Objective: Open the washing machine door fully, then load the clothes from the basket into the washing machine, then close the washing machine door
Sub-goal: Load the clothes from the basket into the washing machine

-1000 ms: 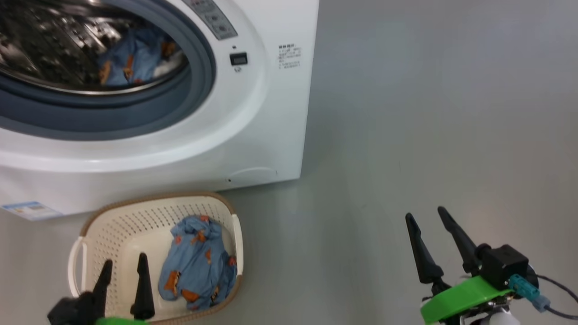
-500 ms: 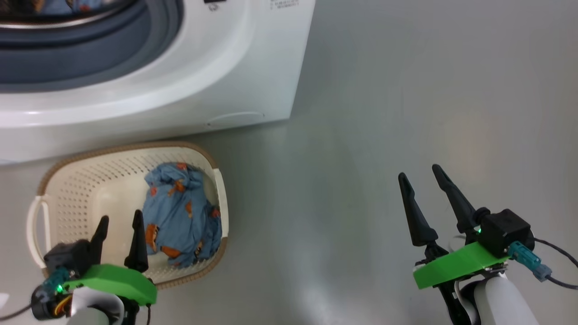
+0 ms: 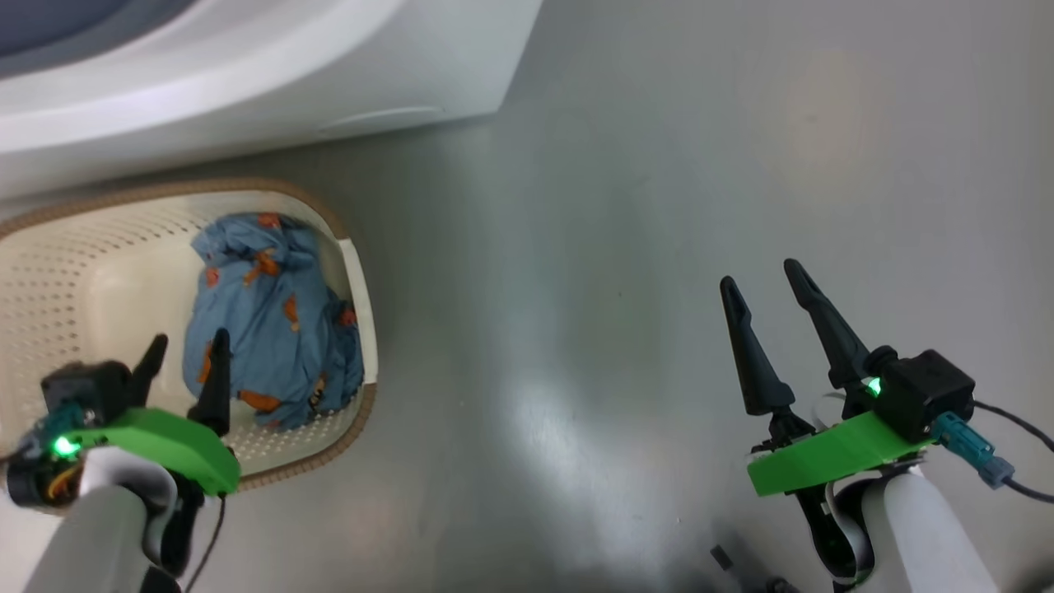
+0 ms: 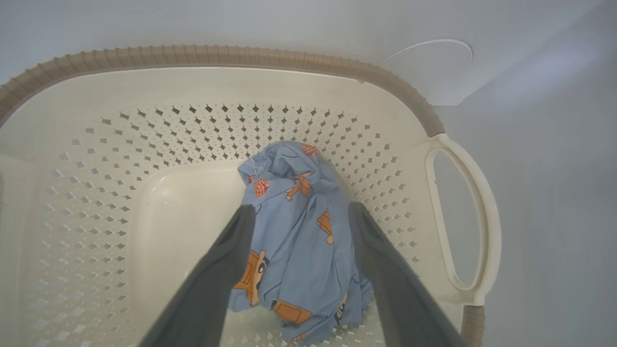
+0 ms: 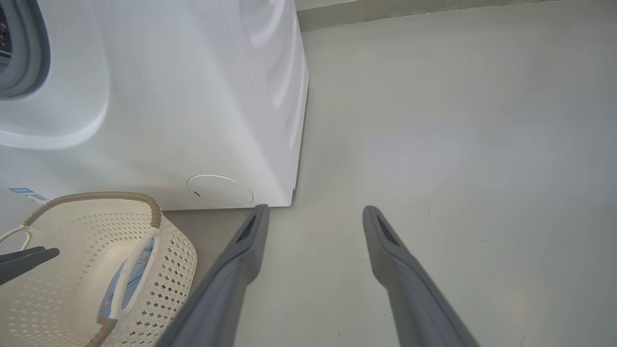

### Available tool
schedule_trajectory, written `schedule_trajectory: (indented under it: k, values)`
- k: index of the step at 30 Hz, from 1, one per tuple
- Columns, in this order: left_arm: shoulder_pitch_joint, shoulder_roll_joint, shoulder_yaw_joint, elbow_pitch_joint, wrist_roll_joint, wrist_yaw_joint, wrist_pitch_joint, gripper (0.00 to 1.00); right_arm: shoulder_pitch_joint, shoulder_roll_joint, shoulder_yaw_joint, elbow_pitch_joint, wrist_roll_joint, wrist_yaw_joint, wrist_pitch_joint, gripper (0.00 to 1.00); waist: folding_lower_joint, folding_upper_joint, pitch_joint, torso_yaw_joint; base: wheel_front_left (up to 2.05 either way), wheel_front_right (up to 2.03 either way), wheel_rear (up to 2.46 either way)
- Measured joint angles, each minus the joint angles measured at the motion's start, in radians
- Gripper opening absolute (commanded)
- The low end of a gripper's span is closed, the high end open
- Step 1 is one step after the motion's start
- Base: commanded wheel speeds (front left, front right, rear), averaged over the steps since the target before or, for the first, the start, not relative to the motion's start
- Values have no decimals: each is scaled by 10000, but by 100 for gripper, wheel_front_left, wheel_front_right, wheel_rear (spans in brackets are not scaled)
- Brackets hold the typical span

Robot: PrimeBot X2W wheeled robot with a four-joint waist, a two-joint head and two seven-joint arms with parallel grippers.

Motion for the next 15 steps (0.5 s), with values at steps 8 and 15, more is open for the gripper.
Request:
schedule_trajectory:
  k: [8,15]
  values:
    - [-1196,752,-1390,1191,-869,0,56,100,-381,2,314,-96,314,0,0,100,0,0,1056,-319,0,0,0]
    - [-2046,1342,-2399,1755,-1755,0,224,100,-433,0,508,-140,571,0,0,100,0,0,1767,-685,0,0,0]
